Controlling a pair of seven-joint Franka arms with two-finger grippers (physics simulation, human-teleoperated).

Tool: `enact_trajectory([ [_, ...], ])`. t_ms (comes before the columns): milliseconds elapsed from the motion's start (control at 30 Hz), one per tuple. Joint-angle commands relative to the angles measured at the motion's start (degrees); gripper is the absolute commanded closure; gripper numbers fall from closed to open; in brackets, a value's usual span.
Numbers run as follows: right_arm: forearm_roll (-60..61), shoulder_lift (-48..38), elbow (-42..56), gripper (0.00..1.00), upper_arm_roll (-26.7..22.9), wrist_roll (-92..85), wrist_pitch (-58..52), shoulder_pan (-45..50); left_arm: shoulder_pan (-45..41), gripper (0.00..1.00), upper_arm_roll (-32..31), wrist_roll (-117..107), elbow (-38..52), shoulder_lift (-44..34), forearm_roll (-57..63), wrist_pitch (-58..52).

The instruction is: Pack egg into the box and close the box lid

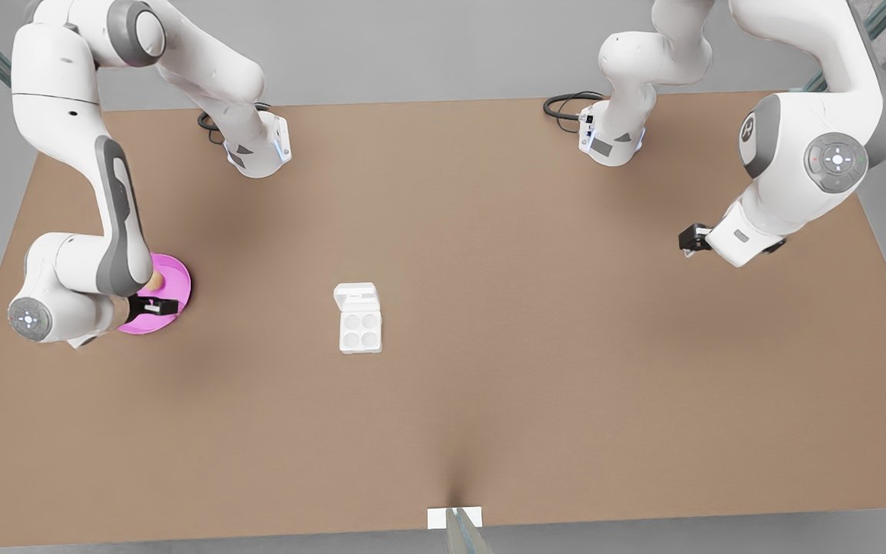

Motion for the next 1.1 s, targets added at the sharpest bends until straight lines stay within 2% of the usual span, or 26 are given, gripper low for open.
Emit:
enact_trajectory([
  [0, -2.32, -1.18, -3.96, 0.00, 0.00, -15.59, 11.90, -1.64, -1.15, 0.00, 0.01, 0.26, 0.03, -0.05, 0.06, 0.19],
  [67, -3.29, -0.92, -5.73, 0.00, 0.00, -22.45, 19.82, -3.58, -1.15, 0.00, 0.01, 0.26, -0.05, -0.05, 0.06, 0.19],
  [267, -3.03, -0.92, -12.32, 0.00, 0.09, -23.33, 41.97, -4.11, -1.15, 0.00, 0.01, 0.26, 0.03, -0.05, -0.03, 0.19],
  [567, -3.12, -1.71, -18.91, 0.00, 0.00, -25.27, 41.98, -8.24, -1.15, 0.00, 0.01, 0.26, -0.05, -0.05, 0.06, 0.19],
  [733, -3.03, -13.13, -26.91, 0.00, 1.84, -24.56, 36.09, -8.85, -1.15, 0.00, 0.01, 0.26, -0.05, -0.05, 0.06, 0.10],
  [1067, -2.59, -17.97, -37.37, 0.00, 2.02, -24.21, 37.85, -9.47, -1.15, 0.00, 0.01, 0.26, -0.05, -0.05, -0.03, 0.10],
])
